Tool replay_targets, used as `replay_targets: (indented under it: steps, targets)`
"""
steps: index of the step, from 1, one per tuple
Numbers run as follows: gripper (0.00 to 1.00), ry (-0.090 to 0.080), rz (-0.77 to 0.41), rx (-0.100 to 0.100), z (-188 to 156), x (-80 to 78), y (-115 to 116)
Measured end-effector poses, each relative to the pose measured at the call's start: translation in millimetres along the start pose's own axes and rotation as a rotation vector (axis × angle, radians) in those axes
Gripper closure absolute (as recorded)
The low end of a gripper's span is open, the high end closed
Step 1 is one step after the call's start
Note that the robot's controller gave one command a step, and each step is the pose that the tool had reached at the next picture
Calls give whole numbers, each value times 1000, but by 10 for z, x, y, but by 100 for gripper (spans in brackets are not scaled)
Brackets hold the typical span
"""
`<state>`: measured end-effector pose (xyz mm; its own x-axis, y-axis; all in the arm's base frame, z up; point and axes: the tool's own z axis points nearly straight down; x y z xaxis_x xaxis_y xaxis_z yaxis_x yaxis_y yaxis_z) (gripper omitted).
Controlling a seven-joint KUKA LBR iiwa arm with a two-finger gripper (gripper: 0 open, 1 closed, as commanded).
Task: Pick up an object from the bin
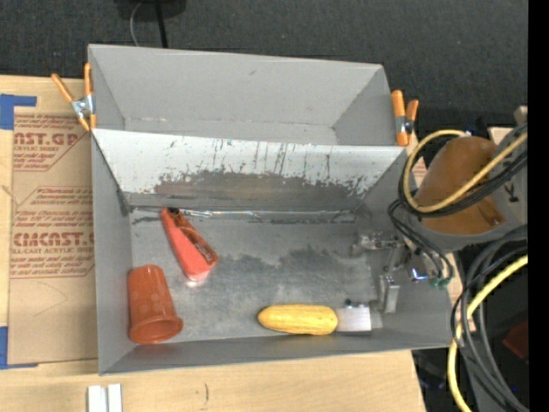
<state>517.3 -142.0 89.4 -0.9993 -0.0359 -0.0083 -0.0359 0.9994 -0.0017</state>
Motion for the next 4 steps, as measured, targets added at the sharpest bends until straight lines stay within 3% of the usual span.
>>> replay_targets:
  steps: [1, 2, 3, 4]
  targets:
    - [0, 4, -286, -2, 115, 206, 36]
    - [0, -2, -314, 1, 143, 250, 381]
    - [100, 1, -442, 0, 172, 185, 673]
    - [100, 1, -442, 0, 172, 184, 673]
